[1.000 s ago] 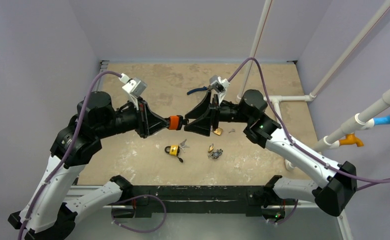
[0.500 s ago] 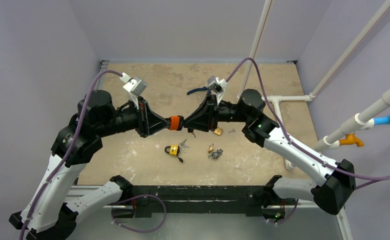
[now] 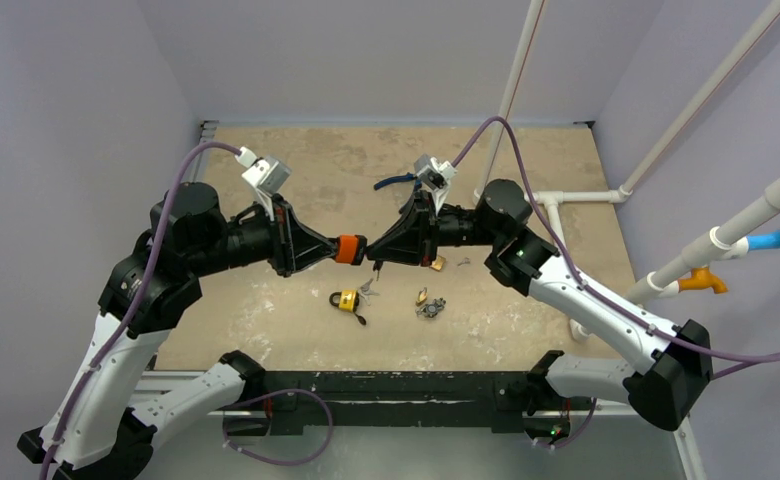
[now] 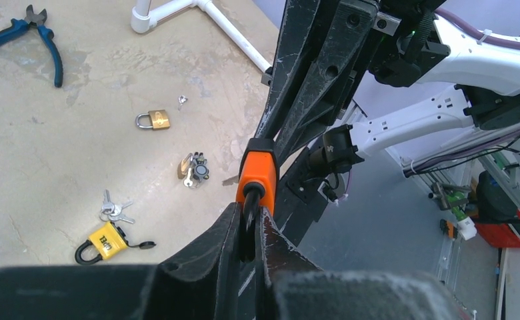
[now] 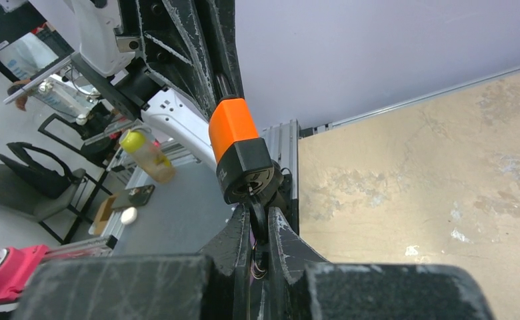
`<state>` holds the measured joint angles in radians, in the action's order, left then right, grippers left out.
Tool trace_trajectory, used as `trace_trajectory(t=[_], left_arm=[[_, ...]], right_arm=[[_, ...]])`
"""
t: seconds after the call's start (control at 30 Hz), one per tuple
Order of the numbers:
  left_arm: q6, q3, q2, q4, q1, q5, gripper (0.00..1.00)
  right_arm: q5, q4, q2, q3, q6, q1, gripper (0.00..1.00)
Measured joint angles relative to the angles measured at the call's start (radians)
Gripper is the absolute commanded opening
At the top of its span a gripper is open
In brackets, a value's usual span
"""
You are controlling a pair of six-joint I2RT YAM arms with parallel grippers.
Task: Lock with the key
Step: Lock the lock, then place the lock at the center of the board, then place the key at the center of the board.
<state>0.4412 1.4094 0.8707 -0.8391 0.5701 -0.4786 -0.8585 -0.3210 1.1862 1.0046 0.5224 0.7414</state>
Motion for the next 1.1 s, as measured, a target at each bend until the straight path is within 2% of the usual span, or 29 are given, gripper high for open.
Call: trace_trajectory(t=[0.8,1.1], left_arm=[[-0.038,0.000,-0.007,0.015,0.000,-0.063,0.00],[-0.067,0.003,-0.100,0.040,-0.006,-0.104,0.00]], right_arm=[[-0.010,-0.028,-0.064,-0.050,-0.035,-0.016,0.00],[-0.046,0.034,-0.098,-0.085,-0.046,-0.084,0.00]])
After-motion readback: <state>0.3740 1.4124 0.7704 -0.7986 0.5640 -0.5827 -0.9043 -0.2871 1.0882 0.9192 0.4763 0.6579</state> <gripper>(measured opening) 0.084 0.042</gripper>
